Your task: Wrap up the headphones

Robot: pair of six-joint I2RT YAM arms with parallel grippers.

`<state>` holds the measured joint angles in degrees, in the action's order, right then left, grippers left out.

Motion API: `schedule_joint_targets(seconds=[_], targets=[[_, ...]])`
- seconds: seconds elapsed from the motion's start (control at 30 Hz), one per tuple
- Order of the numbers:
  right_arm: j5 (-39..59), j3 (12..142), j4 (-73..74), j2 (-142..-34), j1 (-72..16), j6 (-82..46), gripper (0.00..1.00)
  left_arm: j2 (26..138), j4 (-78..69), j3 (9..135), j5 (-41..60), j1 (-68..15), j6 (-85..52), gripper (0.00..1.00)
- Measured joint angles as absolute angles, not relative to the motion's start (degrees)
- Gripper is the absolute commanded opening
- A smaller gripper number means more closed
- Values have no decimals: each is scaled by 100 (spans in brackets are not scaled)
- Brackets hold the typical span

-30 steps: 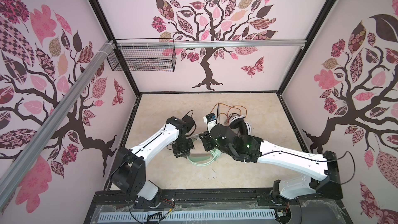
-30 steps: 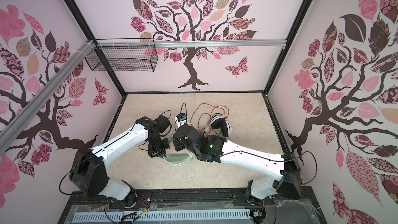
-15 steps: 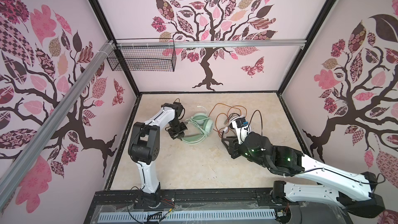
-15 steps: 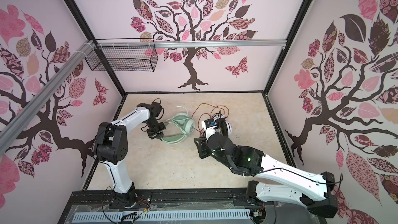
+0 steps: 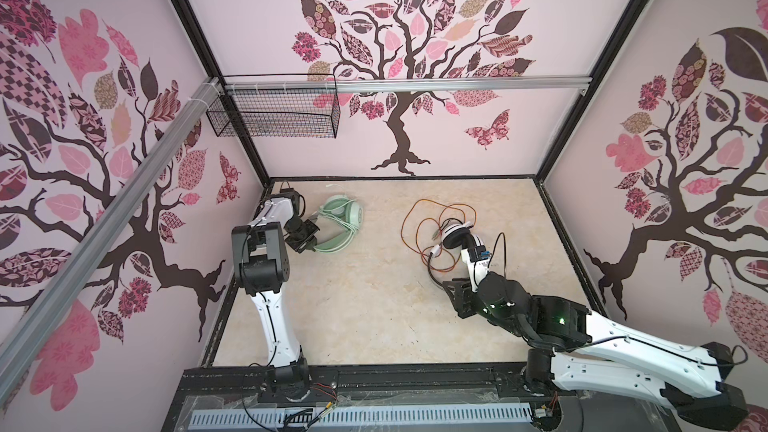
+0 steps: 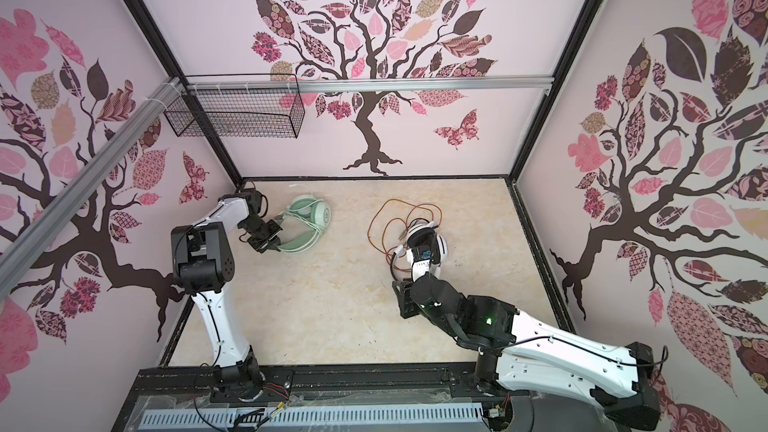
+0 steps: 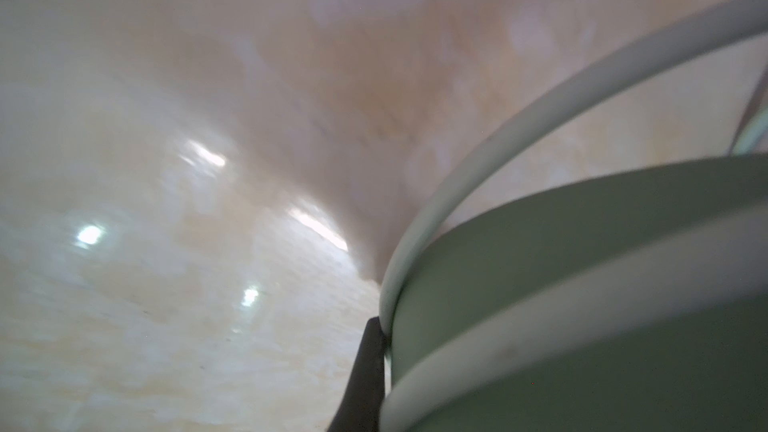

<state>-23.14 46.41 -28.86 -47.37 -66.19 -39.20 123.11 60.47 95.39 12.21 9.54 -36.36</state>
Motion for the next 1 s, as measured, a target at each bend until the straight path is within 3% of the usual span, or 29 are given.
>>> schedule_joint_targets(seconds=[0.3,0.4,0.57,0.63,0.67,0.7,0.87,1.0], targets=[[-2261,4536,-2891,-4654,-6617,-4101,35,12617,5981,9797,1238,869,-3417,21],[-2252,4534,-2893,-4580,-6617,-4143,35,12617,5959,9804,1293,869,-3378,30],[-2255,4534,-2893,-4558,-6617,-4187,36,12602,5894,9808,1424,869,-3310,68],[-2259,4536,-2893,-4558,-6617,-4189,41,12573,5881,9808,1448,869,-3341,73],[-2270,4536,-2893,-4565,-6617,-4191,43,12560,5878,9806,1428,869,-3339,81],[-2285,4536,-2899,-4582,-6617,-4198,45,12549,5876,9802,1426,869,-3308,97],[-2185,4775,-3190,-5028,-6265,-4097,46,12143,5800,9500,1426,873,-3406,97],[-1380,4856,-3138,-5363,-4932,-3841,48,11367,5704,9048,1573,871,-3494,97]])
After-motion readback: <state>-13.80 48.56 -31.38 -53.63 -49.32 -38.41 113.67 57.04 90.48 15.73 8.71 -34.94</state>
